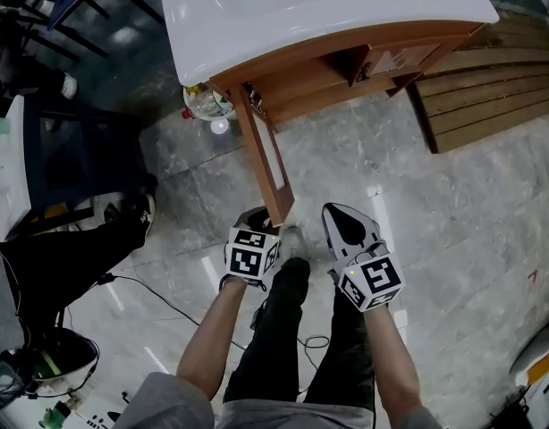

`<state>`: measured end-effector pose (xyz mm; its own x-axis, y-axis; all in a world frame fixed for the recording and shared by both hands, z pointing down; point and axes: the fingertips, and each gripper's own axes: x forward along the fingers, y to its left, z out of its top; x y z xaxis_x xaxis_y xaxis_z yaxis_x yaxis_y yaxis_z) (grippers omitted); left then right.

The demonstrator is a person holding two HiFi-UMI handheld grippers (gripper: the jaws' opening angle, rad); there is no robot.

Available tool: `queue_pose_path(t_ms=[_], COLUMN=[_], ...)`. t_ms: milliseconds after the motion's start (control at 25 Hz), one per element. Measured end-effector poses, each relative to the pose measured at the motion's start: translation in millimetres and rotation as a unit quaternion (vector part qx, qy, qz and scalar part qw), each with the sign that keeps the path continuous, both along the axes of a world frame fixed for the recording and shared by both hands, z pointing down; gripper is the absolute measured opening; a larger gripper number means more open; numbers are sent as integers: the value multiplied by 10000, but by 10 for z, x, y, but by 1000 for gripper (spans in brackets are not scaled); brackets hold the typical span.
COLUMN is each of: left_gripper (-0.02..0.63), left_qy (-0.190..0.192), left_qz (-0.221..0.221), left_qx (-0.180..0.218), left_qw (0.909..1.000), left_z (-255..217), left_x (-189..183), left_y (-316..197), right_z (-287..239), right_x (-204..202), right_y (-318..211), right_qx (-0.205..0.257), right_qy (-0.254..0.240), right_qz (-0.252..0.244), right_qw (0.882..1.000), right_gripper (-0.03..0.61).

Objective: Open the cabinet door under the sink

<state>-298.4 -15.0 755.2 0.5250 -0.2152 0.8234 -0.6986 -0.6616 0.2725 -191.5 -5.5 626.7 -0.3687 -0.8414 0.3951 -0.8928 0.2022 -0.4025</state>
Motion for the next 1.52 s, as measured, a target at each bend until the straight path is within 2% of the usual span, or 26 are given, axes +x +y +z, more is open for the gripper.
queue_pose_path(t_ms=[200, 440, 720, 920, 1160, 1520], left_gripper=[46, 11, 9, 6, 6, 6], left_qy=[60, 123, 516, 853, 1429, 1983], left_qz=[-13, -189, -640, -800, -1004, -823], left_qx=[-91, -41, 443, 835, 1402, 2534], left_qw=[9999, 9997, 9956, 9896, 9746, 9432], left_z=[-100, -488, -1424, -2194, -3219, -4557], left_x=[-43, -162, -147, -19, 193, 477], left_y=[24, 84, -35, -46, -103, -154], right_z=[-81, -382, -930, -1541, -2312, -3393], right_x=[-20, -29, -28, -36, -18, 59], right_y=[-52, -55, -45, -75, -104, -37], right_qx=[23, 51, 127, 334, 730, 1514], right_qy=[27, 6, -12, 0, 147, 247], right_qz=[9, 7, -182, -412, -738, -870], right_qw=[10000, 10000, 9998, 9986, 9945, 9843], right_gripper=[8, 8, 8, 8, 8, 8])
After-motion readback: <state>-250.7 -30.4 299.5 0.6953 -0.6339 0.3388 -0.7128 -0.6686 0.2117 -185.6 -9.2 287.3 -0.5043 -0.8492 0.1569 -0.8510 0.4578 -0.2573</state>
